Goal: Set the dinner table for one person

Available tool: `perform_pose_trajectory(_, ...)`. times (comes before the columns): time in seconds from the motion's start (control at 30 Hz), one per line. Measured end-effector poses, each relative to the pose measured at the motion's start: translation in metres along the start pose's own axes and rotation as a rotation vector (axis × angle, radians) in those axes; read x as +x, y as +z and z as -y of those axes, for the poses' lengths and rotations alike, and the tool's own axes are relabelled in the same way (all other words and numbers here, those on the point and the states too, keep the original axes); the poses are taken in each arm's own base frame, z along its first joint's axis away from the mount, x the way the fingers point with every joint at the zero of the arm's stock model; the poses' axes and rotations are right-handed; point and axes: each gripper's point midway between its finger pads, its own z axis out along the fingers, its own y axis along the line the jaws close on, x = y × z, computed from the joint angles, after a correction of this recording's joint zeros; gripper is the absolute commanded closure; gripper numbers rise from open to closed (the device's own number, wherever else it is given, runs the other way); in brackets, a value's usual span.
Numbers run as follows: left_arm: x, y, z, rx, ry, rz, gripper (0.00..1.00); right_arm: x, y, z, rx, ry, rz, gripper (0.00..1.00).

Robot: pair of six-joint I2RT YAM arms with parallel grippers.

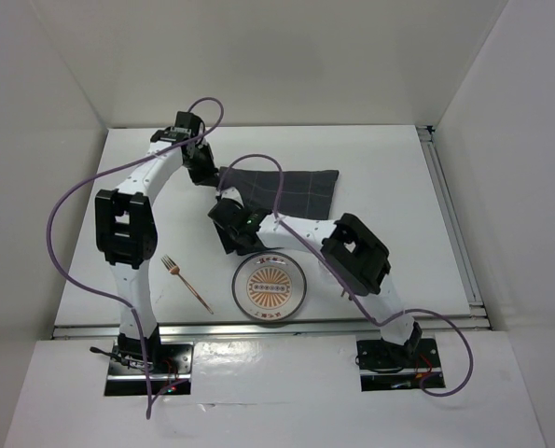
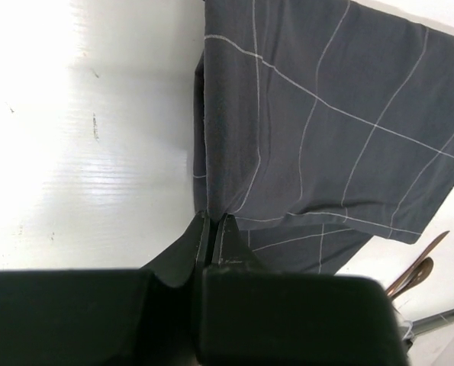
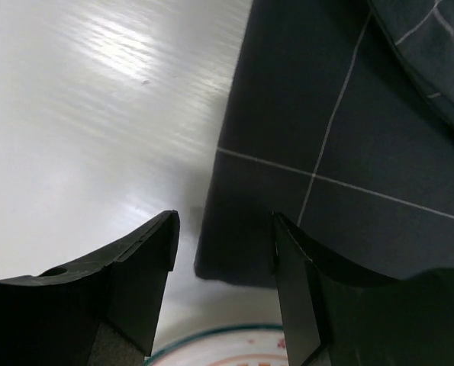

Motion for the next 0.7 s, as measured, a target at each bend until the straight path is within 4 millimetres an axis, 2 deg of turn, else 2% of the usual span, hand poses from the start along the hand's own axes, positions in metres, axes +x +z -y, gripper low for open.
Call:
perform_pose_trajectory(0.1, 0.000, -0.003, 0.002, 0.007, -0.002, -0.004, 1.00, 0.010, 0.015, 0.004, 0.045, 0.005, -0.020, 0.48)
perform_pose_trajectory(0.13, -0.001, -0.004, 0.004, 0.011, -0.003, -0.005, 1.00, 0.013, 0.018, 0.005, 0.060, 0.007, -0.027, 0.60)
perform_pose_trajectory(0.17, -0.002, -0.006, 0.006, 0.017, -0.002, -0.002, 1.00, 0.011, 0.020, 0.005, 0.067, 0.014, -0.021, 0.67)
perform_pose_trajectory(0.27, -0.009, -0.013, 0.013, 0.048, -0.005, 0.010, 1.00, 0.008, 0.022, 0.008, 0.101, 0.028, -0.009, 0.97)
perform_pose_trajectory(0.3, -0.012, -0.015, 0.016, 0.059, -0.010, 0.016, 1.00, 0.008, 0.022, 0.010, 0.117, 0.032, -0.008, 1.00)
perform_pose_trajectory(0.37, -0.021, -0.022, 0.021, 0.086, -0.026, 0.032, 1.00, 0.007, 0.021, 0.017, 0.154, 0.047, -0.003, 1.00)
perform_pose_trajectory(0.47, -0.038, -0.038, 0.029, 0.143, -0.058, 0.062, 1.00, 0.007, 0.020, 0.036, 0.219, 0.071, -0.004, 1.00)
perform_pose_trajectory(0.53, -0.053, -0.051, 0.033, 0.186, -0.091, 0.090, 1.00, 0.006, 0.018, 0.061, 0.261, 0.093, -0.007, 1.00)
perform_pose_trajectory(0.57, -0.062, -0.058, 0.034, 0.214, -0.117, 0.106, 1.00, 0.005, 0.015, 0.080, 0.289, 0.107, -0.011, 1.00)
perform_pose_trajectory(0.63, -0.079, -0.070, 0.036, 0.274, -0.173, 0.133, 1.00, -0.003, 0.007, 0.123, 0.342, 0.140, -0.006, 1.00)
perform_pose_trajectory(0.7, -0.095, -0.078, 0.037, 0.341, -0.239, 0.153, 1.00, -0.024, -0.007, 0.172, 0.391, 0.182, 0.028, 1.00)
